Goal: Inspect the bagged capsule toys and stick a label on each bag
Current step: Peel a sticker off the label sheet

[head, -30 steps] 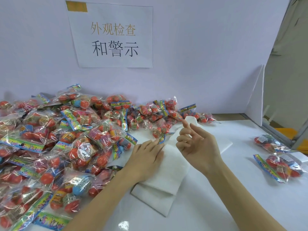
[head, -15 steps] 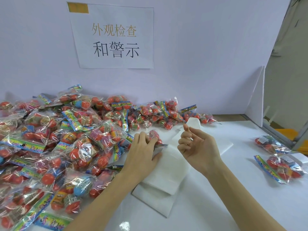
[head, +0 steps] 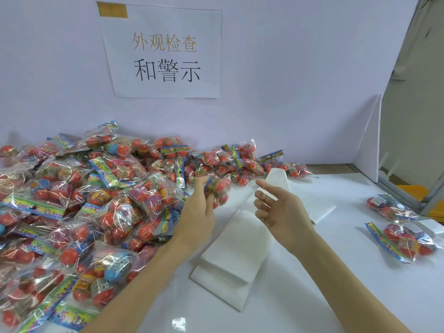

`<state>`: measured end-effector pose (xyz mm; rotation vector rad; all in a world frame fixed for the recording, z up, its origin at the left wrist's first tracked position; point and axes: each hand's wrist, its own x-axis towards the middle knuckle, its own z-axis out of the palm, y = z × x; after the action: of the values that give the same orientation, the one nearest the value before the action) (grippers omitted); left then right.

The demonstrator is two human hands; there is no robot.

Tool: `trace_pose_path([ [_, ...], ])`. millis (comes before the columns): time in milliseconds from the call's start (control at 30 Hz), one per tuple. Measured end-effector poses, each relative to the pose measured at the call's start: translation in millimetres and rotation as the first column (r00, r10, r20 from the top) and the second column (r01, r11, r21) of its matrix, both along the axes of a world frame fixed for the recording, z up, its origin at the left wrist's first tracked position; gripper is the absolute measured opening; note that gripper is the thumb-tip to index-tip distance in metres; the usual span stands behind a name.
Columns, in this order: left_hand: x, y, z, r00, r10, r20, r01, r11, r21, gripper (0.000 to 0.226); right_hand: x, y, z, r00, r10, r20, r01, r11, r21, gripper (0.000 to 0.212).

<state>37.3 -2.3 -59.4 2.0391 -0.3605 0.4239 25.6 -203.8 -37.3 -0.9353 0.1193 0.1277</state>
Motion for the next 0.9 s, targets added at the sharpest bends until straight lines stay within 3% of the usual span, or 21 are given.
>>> trace_pose_path([
  [133,-2.6,0.5,10.9,0.979,-0.189,-0.076,0.162,0.948,-0.273,0.021,-4.6,8.1,-4.9,0.966,0.047,0.254,0.077,0.886,-0.457,0.033],
  [267,-5.1,2.1,14.5,0.891,-0.429,-0.150,0.292,0.793,-0.535,0.020,-8.0,12.4,-2.7,0.947,0.187,0.261,-0.031,0.863,-0.504,0.042],
  [400,-7.5,3.4,15.1,0.896,-0.420,-0.146,0.304,0.819,-0.486,0.020,-10.4,13.3,-0.7,0.950,0.160,0.268,-0.039,0.913,-0.407,0.036],
  [533,-4.4,0.9,14.1,0.977,-0.175,-0.120,0.121,0.924,-0.362,0.052,-8.9,14.2,-4.4,0.952,0.149,0.266,-0.021,0.902,-0.432,0.030],
  [633,-1.4,3.5,12.9,0.990,-0.123,-0.076,0.090,0.935,-0.343,0.057,-9.7,15.6,-3.8,0.951,0.165,0.261,-0.019,0.875,-0.483,0.028],
  [700,-0.6,4.5,12.4,0.982,-0.156,-0.105,0.109,0.929,-0.354,0.048,-11.5,18.1,-1.9,0.950,0.139,0.280,0.031,0.849,-0.527,0.034],
  [800,-0.6,3.9,11.8,0.965,-0.233,-0.123,0.168,0.903,-0.396,0.006,-11.7,17.4,-0.3,0.952,0.066,0.298,0.095,0.863,-0.495,0.038],
  [900,-1.0,5.6,14.3,0.964,-0.232,-0.130,0.155,0.889,-0.431,0.004,-9.0,12.6,-0.7,0.953,0.066,0.295,0.095,0.861,-0.499,0.033],
])
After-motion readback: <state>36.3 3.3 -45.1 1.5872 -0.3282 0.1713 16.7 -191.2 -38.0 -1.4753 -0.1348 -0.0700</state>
